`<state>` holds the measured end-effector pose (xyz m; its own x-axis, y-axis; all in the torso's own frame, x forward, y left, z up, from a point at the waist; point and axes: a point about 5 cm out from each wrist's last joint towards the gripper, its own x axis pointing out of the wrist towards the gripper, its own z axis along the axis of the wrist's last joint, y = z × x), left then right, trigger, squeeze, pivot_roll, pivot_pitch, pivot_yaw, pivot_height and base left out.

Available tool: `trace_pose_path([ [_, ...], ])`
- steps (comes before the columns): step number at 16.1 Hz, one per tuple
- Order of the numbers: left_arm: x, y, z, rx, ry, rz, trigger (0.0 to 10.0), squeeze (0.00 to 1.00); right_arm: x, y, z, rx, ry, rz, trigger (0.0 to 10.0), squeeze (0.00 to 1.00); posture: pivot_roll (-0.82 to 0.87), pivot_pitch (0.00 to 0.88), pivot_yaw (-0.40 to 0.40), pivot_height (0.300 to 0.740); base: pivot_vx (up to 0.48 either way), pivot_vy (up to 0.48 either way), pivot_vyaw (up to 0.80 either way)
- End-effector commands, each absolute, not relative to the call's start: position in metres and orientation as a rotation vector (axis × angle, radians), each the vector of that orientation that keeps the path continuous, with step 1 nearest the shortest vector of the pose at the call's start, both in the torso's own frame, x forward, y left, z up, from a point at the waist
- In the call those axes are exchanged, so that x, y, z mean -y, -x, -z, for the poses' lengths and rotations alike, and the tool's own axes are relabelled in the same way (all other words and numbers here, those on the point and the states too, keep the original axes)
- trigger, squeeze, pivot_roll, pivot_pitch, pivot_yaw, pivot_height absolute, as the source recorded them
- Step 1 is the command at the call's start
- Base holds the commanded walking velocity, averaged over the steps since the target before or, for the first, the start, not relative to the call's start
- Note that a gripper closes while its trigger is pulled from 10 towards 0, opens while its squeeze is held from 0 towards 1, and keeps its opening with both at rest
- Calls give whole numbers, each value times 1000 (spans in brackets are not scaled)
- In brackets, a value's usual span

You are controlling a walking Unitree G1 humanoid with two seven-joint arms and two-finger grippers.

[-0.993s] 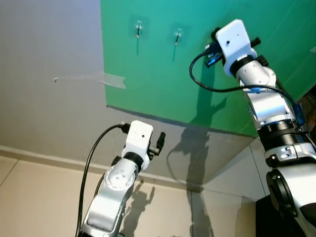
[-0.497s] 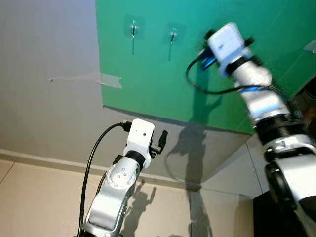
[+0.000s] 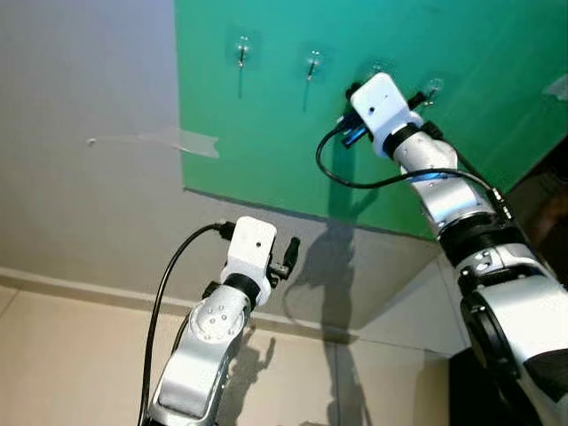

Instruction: Hang keys on a hook

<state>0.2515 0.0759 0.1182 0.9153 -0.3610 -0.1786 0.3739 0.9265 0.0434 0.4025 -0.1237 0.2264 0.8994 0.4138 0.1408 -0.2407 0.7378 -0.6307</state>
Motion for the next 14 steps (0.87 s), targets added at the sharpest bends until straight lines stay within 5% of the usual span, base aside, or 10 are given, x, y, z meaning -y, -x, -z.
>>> trace_pose_path([
  [1,-71,-249,-123,-154,-71,395,10000,0,123,-400,-213,246,645,-390,10000,0,158,0,-217,740,0,0,0],
  [14,-68,-248,-122,-167,-73,418,10000,0,129,-402,-223,266,634,-376,10000,0,144,0,-201,740,0,0,0],
])
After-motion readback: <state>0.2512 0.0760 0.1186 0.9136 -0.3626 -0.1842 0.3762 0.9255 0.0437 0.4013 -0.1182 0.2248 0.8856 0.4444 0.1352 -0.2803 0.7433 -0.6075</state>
